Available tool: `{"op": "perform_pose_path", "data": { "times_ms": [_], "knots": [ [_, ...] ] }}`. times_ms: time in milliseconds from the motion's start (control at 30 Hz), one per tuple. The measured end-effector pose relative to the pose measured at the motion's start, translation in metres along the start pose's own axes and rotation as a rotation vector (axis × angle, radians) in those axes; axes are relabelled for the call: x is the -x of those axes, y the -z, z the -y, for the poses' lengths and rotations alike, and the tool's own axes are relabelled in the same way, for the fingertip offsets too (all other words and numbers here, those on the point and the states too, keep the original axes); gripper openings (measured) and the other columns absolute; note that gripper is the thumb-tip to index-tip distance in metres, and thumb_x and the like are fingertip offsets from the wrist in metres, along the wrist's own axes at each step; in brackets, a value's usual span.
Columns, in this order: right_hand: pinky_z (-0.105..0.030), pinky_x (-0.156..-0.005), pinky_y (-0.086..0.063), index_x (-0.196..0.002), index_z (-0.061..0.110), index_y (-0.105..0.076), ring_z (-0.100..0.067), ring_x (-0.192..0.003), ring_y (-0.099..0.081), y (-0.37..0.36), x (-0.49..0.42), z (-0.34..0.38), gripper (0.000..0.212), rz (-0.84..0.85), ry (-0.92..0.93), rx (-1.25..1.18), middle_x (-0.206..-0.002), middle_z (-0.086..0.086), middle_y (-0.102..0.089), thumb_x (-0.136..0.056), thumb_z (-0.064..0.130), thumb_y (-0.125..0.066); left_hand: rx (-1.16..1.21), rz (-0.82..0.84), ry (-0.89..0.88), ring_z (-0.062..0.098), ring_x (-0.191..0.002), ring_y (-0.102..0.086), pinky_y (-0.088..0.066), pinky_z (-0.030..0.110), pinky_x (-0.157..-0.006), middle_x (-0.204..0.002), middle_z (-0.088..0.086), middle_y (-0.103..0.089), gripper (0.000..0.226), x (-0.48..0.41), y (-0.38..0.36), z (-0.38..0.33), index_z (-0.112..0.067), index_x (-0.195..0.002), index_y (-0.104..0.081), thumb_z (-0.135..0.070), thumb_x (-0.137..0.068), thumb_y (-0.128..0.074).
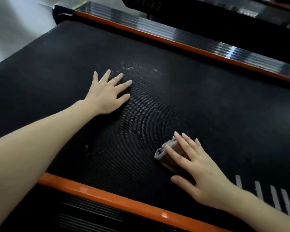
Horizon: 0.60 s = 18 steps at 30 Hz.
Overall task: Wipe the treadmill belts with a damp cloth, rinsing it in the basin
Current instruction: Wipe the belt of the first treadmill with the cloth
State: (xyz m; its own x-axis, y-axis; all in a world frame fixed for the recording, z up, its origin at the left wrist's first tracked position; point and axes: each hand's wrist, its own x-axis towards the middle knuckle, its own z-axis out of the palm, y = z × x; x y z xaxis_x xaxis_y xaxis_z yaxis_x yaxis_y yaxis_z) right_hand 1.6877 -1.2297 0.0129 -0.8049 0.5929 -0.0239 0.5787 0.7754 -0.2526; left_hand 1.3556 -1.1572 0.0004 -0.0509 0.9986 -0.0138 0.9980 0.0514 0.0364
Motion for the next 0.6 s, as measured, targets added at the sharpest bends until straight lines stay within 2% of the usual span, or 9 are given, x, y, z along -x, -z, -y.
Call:
{"op": "perform_pose_path", "data": {
  "times_ms": [133, 267, 467, 600],
  "knots": [
    [-0.058, -0.108, -0.028, -0.141, 0.036, -0.037, -0.032, -0.144, -0.017, -0.004, 0.007, 0.011, 0.049, -0.049, -0.044, -0.014, -0.156, -0.006, -0.021, -0.094, 0.046, -0.042, 0.048, 0.013, -0.032, 0.032, -0.146, 0.002, 0.005, 0.058, -0.114, -0.160, 0.001, -0.005, 0.058, -0.008, -0.007, -0.014, -0.045, -0.148, -0.012, -0.061, -0.092, -0.015],
    [-0.061, -0.102, -0.037, -0.131, 0.033, -0.051, -0.038, -0.139, -0.027, -0.009, 0.011, 0.020, 0.036, -0.099, -0.062, 0.010, -0.152, -0.006, -0.033, -0.096, 0.038, -0.043, 0.050, -0.020, -0.050, 0.033, -0.146, 0.003, 0.006, 0.059, -0.114, -0.160, 0.003, -0.004, 0.060, -0.003, -0.011, -0.011, -0.043, -0.149, -0.011, -0.063, -0.092, -0.014],
    [-0.065, -0.097, -0.039, -0.125, 0.028, -0.058, -0.045, -0.130, -0.039, -0.004, -0.017, 0.015, 0.035, -0.105, -0.062, 0.079, -0.145, -0.011, -0.042, -0.093, 0.023, -0.044, 0.066, -0.030, -0.057, 0.037, -0.145, 0.002, 0.005, 0.062, -0.113, -0.160, 0.007, -0.007, 0.061, -0.002, -0.012, -0.014, -0.040, -0.150, -0.013, -0.062, -0.093, -0.017],
    [-0.069, -0.095, -0.033, -0.123, 0.022, -0.061, -0.050, -0.125, -0.042, 0.001, -0.051, -0.008, 0.042, -0.187, -0.215, 0.095, -0.142, -0.017, -0.045, -0.089, 0.014, -0.039, 0.075, -0.031, -0.058, 0.036, -0.145, 0.004, 0.005, 0.062, -0.113, -0.160, 0.007, -0.006, 0.061, -0.002, -0.013, -0.013, -0.040, -0.150, -0.013, -0.062, -0.093, -0.017]
  ]
}}
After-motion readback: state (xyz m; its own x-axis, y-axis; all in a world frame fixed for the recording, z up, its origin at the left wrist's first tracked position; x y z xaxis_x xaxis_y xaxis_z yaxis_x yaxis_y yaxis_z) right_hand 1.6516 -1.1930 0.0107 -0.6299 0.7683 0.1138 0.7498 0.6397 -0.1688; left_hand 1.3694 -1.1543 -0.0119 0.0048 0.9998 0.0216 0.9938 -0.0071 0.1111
